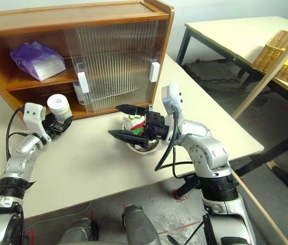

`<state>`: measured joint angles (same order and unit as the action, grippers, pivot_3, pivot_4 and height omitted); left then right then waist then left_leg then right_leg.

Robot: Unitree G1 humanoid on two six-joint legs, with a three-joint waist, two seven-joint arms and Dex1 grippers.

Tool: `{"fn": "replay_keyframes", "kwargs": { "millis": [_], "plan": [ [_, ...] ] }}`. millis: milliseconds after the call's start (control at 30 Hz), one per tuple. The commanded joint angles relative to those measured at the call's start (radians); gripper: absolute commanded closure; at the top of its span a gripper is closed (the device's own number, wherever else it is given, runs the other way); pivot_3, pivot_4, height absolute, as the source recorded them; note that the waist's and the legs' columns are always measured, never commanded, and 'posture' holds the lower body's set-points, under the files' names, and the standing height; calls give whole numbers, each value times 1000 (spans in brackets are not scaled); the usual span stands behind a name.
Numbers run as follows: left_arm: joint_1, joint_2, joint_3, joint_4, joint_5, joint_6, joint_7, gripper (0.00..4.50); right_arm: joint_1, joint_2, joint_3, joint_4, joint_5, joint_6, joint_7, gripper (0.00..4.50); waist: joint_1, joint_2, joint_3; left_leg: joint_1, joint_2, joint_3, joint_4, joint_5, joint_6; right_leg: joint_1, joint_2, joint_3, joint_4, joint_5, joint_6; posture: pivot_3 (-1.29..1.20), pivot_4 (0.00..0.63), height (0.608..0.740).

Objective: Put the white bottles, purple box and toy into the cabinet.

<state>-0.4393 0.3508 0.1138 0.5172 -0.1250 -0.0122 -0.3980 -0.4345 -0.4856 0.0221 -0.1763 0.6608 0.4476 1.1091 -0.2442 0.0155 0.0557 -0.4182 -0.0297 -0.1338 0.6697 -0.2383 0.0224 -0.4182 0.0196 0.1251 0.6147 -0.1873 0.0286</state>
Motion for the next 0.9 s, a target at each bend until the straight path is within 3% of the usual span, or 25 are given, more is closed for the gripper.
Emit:
{"fn": "replay_keyframes", "kwargs": {
  "millis": [33, 467, 900],
  "plan": [
    [-60, 0, 20, 92, 20, -43, 56, 1353, 5, 0, 7, -10, -7, -4, -5, 0, -1, 0, 0, 0, 0, 0, 0, 0, 0, 0, 1, 0, 0, 0, 0, -309, 52, 740],
    [-279, 13, 25, 431, 24, -115, 113, 1353, 3, -4, -3, -17, -5, -6, -19, 0, -13, -1, 1, -1, -2, 5, 7, 2, 4, 1, 2, -1, -1, 2, 15, -328, 45, 740],
    [-423, 15, 63, 646, 11, -137, 159, 1353, 1, -14, -11, -29, 2, 3, -29, 0, -42, -3, 1, -1, -4, 7, 8, 4, 5, 2, 3, -1, -1, 4, 18, -340, 52, 740]
  ]
}}
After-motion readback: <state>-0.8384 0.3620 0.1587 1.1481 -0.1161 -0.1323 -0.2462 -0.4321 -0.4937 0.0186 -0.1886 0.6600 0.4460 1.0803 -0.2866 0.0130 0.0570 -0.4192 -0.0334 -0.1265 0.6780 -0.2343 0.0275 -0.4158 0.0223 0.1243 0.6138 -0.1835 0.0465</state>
